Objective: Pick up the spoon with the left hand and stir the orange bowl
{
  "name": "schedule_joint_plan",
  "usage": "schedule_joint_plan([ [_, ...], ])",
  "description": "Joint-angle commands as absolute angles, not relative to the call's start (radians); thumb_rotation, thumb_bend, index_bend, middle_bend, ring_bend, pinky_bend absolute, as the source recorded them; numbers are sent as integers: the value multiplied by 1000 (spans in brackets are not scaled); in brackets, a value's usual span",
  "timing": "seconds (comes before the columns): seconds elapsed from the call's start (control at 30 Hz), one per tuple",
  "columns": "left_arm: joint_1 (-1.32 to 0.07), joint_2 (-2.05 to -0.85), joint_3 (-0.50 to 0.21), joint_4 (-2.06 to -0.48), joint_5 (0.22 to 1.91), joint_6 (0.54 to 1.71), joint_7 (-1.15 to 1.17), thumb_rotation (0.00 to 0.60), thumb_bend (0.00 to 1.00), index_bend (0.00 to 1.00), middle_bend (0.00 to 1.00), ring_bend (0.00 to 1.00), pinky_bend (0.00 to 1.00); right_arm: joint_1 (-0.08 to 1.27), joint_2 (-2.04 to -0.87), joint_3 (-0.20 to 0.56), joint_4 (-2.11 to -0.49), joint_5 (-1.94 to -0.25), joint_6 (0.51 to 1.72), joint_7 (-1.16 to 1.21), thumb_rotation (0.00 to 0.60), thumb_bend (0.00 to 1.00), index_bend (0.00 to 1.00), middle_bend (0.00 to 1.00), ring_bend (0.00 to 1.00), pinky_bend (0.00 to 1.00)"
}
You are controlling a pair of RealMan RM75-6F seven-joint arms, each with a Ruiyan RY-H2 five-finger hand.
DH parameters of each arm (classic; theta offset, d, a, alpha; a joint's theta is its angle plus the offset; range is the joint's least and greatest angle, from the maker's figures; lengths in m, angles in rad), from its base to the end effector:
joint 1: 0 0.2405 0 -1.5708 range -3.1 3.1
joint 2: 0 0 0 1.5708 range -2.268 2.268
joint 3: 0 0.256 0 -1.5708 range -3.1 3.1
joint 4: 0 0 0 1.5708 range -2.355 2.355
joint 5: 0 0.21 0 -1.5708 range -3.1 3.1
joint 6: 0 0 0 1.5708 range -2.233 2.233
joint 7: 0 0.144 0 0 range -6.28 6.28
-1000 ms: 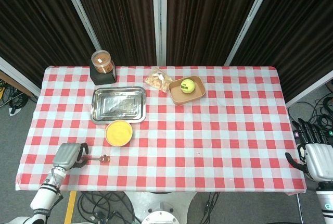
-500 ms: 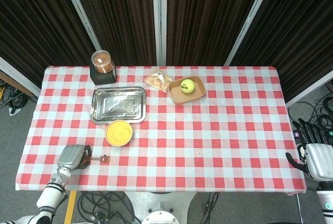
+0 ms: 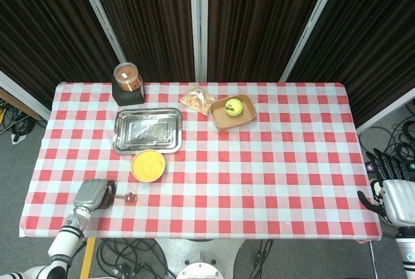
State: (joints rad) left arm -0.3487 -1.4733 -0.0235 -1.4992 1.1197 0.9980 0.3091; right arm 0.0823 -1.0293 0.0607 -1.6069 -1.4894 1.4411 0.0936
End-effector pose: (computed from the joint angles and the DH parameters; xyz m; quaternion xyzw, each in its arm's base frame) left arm -0.2942 0.2299 -0.0070 -0.6830 -0.5108 -0.2319 0.4678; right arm -0.3216 -0.1830 0.1858 0.5931 -0.3994 0.3788 0.5875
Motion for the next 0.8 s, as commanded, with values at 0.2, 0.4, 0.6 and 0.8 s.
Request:
schedule_joint_plan([
  [0.2,-345,-1450,-25,-1529,1123,1036,324,600,387,616,870,868,932,81,-1028,61,-1604,-1494,1448,100,600,228,0,1,0,0],
  [0.4,-359,-1389,-31,-1581,1143,1067,376,600,406,618,872,870,932,79,-1024,62,-1603,-1501,1457,102,600,228,0,2,0,0],
  [0.6,-410,-1319,-78,-1638,1153,1072,427,600,416,619,872,872,932,76,-1012,68,-1609,-1512,1478,95,600,228,0,2,0,0],
  [0.8,-485,-1286,-124,-1684,1154,1050,499,600,417,619,874,872,932,76,-998,75,-1623,-1515,1493,78,600,228,0,2,0,0],
])
